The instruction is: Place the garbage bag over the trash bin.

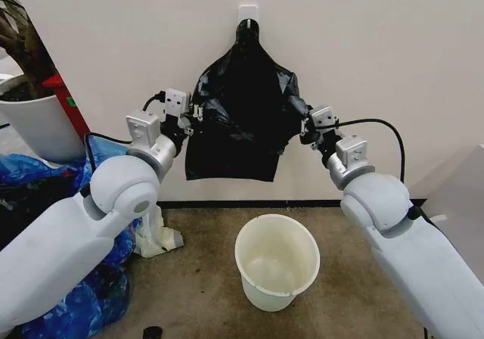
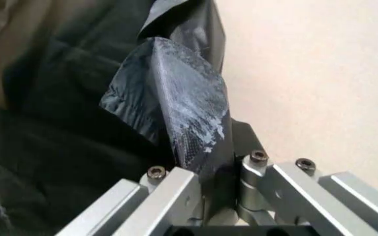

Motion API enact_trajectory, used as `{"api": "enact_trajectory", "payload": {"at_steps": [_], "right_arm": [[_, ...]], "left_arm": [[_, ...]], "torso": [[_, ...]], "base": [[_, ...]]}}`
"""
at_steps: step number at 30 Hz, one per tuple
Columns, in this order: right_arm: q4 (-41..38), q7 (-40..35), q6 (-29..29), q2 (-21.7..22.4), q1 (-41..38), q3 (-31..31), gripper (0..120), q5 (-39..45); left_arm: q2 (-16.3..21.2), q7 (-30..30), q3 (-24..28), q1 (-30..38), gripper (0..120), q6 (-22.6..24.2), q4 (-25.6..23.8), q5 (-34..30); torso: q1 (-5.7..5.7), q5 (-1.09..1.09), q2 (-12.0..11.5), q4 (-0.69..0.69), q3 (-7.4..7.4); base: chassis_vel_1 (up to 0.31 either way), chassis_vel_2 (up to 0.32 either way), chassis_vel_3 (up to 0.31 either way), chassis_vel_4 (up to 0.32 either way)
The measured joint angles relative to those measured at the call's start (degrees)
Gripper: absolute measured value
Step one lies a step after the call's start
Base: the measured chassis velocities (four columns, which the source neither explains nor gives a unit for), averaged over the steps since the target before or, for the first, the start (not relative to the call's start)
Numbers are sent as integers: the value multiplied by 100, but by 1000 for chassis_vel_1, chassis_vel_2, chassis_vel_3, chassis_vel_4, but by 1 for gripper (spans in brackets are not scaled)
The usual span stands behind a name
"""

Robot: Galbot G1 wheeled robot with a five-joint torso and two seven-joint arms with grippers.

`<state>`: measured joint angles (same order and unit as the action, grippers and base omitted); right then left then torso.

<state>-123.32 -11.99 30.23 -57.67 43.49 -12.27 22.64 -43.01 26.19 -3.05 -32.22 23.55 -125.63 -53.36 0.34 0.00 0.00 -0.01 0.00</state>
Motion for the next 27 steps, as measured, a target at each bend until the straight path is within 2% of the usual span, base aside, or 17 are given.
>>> {"api": "enact_trajectory", "payload": {"at_steps": [11, 15, 19, 25, 27], "right_arm": [[-286, -181, -44, 174, 384, -583, 0, 907], [-393, -182, -58, 234, 509, -739, 0, 1000], [-578, -109, -111, 285, 938, -942, 0, 988], [-1080, 45, -275, 178, 1902, -1274, 0, 786], [-1113, 45, -277, 176, 1936, -1290, 0, 786]], "left_arm": [[304, -45, -270, -368, 0, -228, -416, -278], [381, -110, -286, -441, 0, -274, -526, -326], [507, -150, -324, -784, 0, -285, -758, -329], [612, -205, -440, -1755, 0, -302, -1209, -119], [613, -206, -442, -1768, 0, -303, -1215, -117]], "torso": [[0, 0, 0, 0, 0], [0, 0, 0, -1, 0], [0, 0, 0, -2, 0], [0, 0, 0, -1, 0], [0, 0, 0, -1, 0]], "base": [[0, 0, 0, 0], [0, 0, 0, 0], [0, 0, 0, 0], [0, 0, 0, 0], [0, 0, 0, 0]]}}
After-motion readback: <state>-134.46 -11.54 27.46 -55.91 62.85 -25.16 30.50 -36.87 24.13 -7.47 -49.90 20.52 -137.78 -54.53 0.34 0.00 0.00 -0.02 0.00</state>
